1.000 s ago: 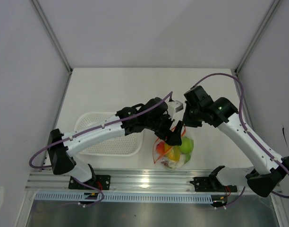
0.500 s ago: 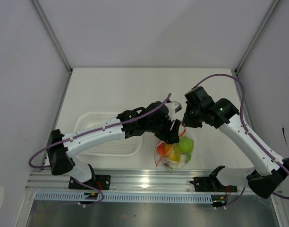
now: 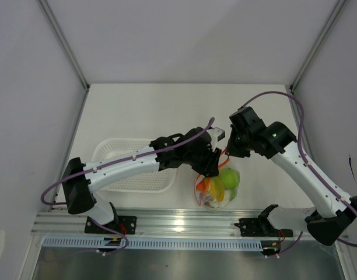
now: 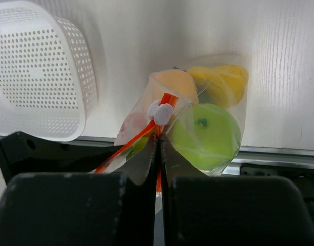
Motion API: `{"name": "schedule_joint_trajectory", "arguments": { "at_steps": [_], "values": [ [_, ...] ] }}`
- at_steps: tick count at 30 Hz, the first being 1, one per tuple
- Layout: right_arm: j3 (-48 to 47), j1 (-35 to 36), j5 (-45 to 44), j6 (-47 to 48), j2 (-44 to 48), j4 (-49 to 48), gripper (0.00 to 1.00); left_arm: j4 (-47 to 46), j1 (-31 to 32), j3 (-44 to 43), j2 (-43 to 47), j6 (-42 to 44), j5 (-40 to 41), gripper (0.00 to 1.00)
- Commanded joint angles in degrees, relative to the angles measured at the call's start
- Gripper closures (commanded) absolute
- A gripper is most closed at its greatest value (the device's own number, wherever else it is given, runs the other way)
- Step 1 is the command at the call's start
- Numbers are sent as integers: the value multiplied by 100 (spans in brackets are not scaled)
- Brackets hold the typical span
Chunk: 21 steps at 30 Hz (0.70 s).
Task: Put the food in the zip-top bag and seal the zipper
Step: Zip the zipper food storage bag at the center of the board.
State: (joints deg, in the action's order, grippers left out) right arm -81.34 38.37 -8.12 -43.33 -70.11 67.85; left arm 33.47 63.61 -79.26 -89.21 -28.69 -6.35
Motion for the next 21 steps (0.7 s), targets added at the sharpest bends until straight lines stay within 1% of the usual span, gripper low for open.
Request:
{"name": "schedule_joint_trajectory", "arguments": {
  "at_steps": [1,4,6,9,10,11,12,13,14,18,19,21],
  "values": [
    [-22,-49,-76,-96,173,-202,99,-131,37,-98,26,-163,-86,51],
    [-22,-49,-76,-132,173,-229,99,-148,46,-98,26,-225,-200,50],
    [-22,-49,-58,-132,155,-255,99,-210,46,-89,18,-243,-305,52],
    [-22,-49,-23,-132,164,-255,100,-245,46,-80,-44,-260,-375,64],
    [-22,-49,-40,-132,164,-255,100,-262,46,-72,-53,-269,-454,74],
    [-22,-49,-41,-132,173,-247,100,-280,46,-72,-70,-260,-498,79],
    [-22,-49,-49,-114,181,-246,99,-306,46,-63,-96,-260,-551,89],
    [-22,-49,-49,-105,182,-238,98,-332,46,-63,-114,-260,-647,95],
    [-22,-49,-32,-71,190,-238,96,-359,46,-63,-123,-243,-718,99],
    [22,-66,117,131,269,-290,75,-499,28,42,-123,-58,-1008,99],
    [13,-75,144,202,330,-282,65,-587,19,130,-27,38,-1043,99],
    [4,-75,232,464,436,-273,55,-684,-68,314,105,170,-1175,99]
  ]
}}
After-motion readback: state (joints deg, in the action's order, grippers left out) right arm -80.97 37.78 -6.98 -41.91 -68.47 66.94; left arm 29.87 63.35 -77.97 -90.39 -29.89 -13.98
